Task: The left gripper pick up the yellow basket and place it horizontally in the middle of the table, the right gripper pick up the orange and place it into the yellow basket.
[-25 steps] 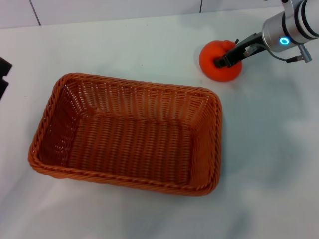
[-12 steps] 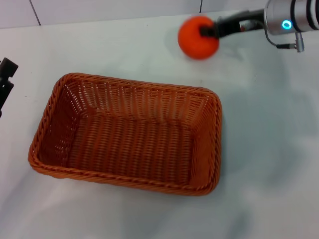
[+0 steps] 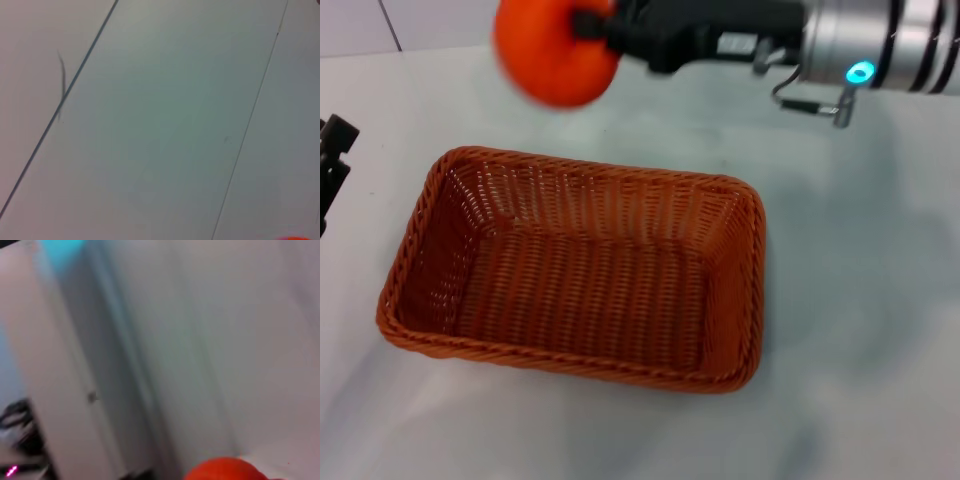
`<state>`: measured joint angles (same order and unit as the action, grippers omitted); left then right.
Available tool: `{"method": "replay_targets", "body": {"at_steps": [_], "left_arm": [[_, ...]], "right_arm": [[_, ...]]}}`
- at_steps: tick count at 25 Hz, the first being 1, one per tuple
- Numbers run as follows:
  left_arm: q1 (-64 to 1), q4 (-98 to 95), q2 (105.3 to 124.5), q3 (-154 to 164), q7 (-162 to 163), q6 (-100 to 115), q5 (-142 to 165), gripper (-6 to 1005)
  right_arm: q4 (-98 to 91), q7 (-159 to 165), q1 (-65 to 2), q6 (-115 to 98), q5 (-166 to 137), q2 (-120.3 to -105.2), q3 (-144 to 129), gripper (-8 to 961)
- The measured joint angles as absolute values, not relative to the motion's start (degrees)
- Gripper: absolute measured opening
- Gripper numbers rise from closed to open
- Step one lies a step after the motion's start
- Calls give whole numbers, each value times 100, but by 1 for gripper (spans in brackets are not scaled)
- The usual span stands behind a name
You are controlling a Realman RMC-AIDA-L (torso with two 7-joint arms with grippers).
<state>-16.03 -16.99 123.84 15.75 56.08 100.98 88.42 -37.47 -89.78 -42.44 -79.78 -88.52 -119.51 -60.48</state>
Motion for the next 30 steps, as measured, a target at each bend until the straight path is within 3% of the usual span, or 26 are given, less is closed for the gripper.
{"method": "replay_targets", "body": {"at_steps": [3,9,17,22,28,30], "left_arm": [[-1621,-1691,12383,1577,5608,10095,8831,537],[-1641,-1655,12386,1568,5602,10068,8824,537],[-1653,-1580,12393,1513,5566,10062,8813,537],[-1650,-1499,12393,1345,5541,10017,8805,536],[-1561,-1121,12401,582,5054,10136,8804,536],[-1510,-1004,12401,305,4760,10192,8804,536]], "right_arm": [[-3650,-9044,-4319,-7962,-8873,-11952,-6365,131],[-3595,-9056,-4394,-7863,-9015,-11951,-6880,222],[-3625,-9129,-4253,-7895,-9072,-11889,-6786,467],[-3639,-9460,-4019,-7941,-9014,-11889,-6490,718],[-2917,-11256,-3625,-7858,-7816,-11976,-5761,882],[-2236,-12518,-3525,-7694,-6813,-11984,-5578,877]]}}
